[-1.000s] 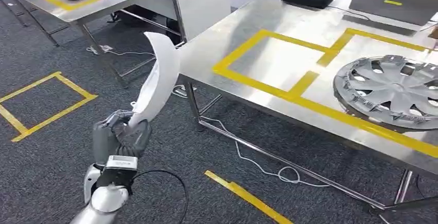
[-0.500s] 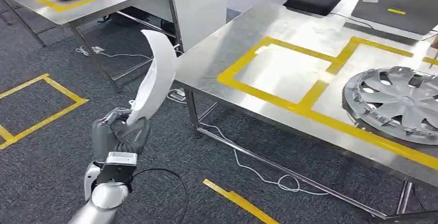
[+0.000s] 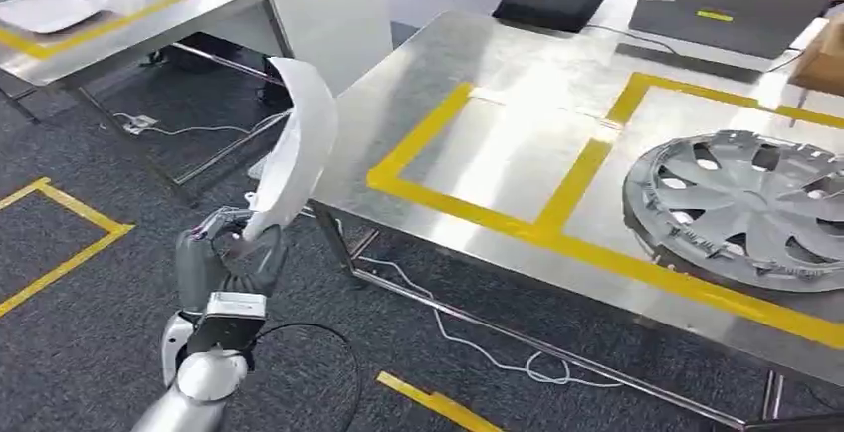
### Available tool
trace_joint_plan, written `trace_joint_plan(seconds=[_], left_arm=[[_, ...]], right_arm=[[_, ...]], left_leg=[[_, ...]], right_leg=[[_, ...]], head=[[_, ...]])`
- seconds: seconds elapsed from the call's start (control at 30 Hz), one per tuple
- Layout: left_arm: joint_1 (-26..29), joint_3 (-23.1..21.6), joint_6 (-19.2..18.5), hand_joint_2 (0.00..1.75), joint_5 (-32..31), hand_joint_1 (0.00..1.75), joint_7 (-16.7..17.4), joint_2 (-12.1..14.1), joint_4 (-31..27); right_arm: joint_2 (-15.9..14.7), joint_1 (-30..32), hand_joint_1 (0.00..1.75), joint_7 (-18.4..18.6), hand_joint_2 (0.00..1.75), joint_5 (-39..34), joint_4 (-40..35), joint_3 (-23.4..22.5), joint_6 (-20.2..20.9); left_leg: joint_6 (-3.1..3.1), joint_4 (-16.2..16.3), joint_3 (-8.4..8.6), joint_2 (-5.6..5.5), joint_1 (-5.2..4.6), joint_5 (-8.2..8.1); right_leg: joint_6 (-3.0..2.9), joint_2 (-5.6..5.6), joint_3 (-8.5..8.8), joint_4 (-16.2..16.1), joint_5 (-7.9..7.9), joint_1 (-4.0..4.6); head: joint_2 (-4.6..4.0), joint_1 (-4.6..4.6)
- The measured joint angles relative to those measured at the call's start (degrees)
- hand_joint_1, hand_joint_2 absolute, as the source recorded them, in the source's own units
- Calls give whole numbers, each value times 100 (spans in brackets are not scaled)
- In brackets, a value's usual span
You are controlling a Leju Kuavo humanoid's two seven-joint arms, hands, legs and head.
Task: Take the parts from the cabinet and place them on the table.
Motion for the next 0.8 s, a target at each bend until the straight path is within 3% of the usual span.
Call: trace_joint_plan(seconds=[0.03, 0.07, 0.1, 0.17, 0.2, 0.23, 0.27, 0.33, 0.37, 0.4, 0.43, 0.5, 0.53, 0.57, 0.6, 0.63, 0.67, 0.7, 0.73, 0.8], left_arm=[[5, 0, 0, 175, -4, 175, 0, 2, 0], [3, 0, 0, 175, -11, 175, -2, 2, 0], [3, 0, 0, 175, -22, 175, -4, 2, 0], [3, 0, -2, 175, -65, 175, -9, 2, 0], [12, 0, -9, 175, -112, 175, -9, 11, 4], [26, 0, -15, 175, -133, 175, -11, 28, 11], [35, -9, -31, 175, -183, 175, -9, 35, 20], [-39, -22, -35, 175, -243, 175, -2, 39, 24], [-103, -44, -44, 175, -282, 175, 2, 35, 26], [-142, -61, -59, 175, -313, 175, 22, 33, 33], [-158, -66, -65, 175, -347, 175, 28, 35, 37], [-183, -66, -107, 175, -376, 175, 64, 35, 61], [-207, -68, -146, 175, -411, 175, 98, 35, 89], [-254, -74, -188, 175, -426, 175, 136, 35, 131], [-310, -83, -245, 175, -435, 175, 173, 35, 173], [-384, -101, -315, 175, -450, 175, 223, 35, 225], [-446, -120, -352, 175, -459, 175, 251, 33, 269], [-494, -131, -378, 175, -468, 175, 258, 33, 308], [-530, -131, -385, 175, -472, 175, 260, 33, 341], [-573, -136, -411, 175, -472, 175, 286, 33, 393]], right_arm=[[-2, 8, 0, 2, 175, 7, 19, -2, 0], [-2, 14, 0, 2, 175, 7, 41, -2, 0], [-2, 18, 0, 2, 175, 15, 59, -4, 0], [-7, 16, 0, 2, 175, 28, 87, -4, -9], [-17, 16, 0, 2, 175, 42, 96, -9, -18], [-31, -9, 0, -7, 175, 55, 105, -11, -20], [-39, -34, 0, -7, 175, 81, 129, -17, -22], [-55, 0, 0, -7, 175, 122, 157, -42, -39], [-85, -4, 0, -7, 175, 144, 170, -57, -46], [-92, -16, 0, -7, 175, 157, 188, -61, -55], [-116, -41, 0, -5, 175, 192, 207, -70, -59], [-144, -76, 0, 2, 175, 232, 254, -81, -59], [-159, -76, 0, -24, 175, 247, 282, -83, -57], [-173, -73, 0, -39, 175, 269, 308, -83, -57], [-184, -73, 0, -39, 175, 289, 328, -83, -57], [-197, -74, 0, -31, 175, 317, 352, -81, -57], [-219, -77, 0, -28, 175, 337, 372, -81, -57], [-242, -88, 0, -28, 175, 339, 382, -81, -57], [-267, -126, 0, -28, 175, 341, 393, -79, -57], [-275, -164, 0, -46, 175, 337, 424, -76, -57]], left_leg=[[-14, 105, -167, 0, 14, -181], [-18, 50, -246, -1, 23, -191], [-18, -149, -246, -7, 27, -33], [-36, -889, -141, -134, 45, 727], [-61, -1300, -147, -436, 90, 1241], [-20, -1303, -181, -467, 73, 960], [34, -1268, -163, -462, 52, 1014], [127, -1278, -113, -385, 44, 1049], [177, -1350, -61, -321, 75, 1079], [211, -1390, -14, -269, 65, 1073], [248, -1410, 19, -206, 50, 1060], [303, -1409, 49, -64, 15, 1014], [316, -1409, 71, 2, -2, 980], [323, -1408, 104, 57, -20, 945], [330, -1409, 151, 104, -36, 909], [333, -1409, 216, 154, -60, 864], [334, -1412, 284, 203, -84, 821], [330, -1423, 338, 258, -101, 777], [296, -1417, 357, 322, -151, 749], [261, -1441, 367, 455, -142, 745]], right_leg=[[6, 60, 63, 2, -30, -5], [13, 121, 130, 2, -74, -11], [29, 194, 207, 3, -122, -22], [82, 323, 343, 3, -216, -51], [117, 382, 292, 8, -262, -57], [163, 478, 348, 57, -303, -54], [230, 516, 314, 60, -365, -61], [303, 603, 308, -24, -388, -80], [326, 528, 334, -12, -416, -75], [349, 171, 292, 98, -488, -52], [365, 2, 123, 403, -664, -44], [387, -68, -381, 1251, -989, -49], [389, -70, -614, 1583, -1055, -49], [383, -74, -730, 1663, -975, -48], [364, -80, -704, 1495, -756, -43], [326, -118, -553, 1060, -411, -28], [253, -227, -354, 553, -82, 6], [155, -494, -205, 159, 66, 77], [107, -647, -113, 125, 25, 135], [96, -507, -126, 81, 33, 140]], head=[[0, -7], [0, -4], [0, -2], [0, -2], [0, -15], [0, 2], [0, -13], [0, -31], [0, -24], [0, -15], [0, 33], [0, 31], [0, 31], [0, 33], [0, 33], [0, 33], [0, 33], [0, 29], [0, 9], [0, 6]])
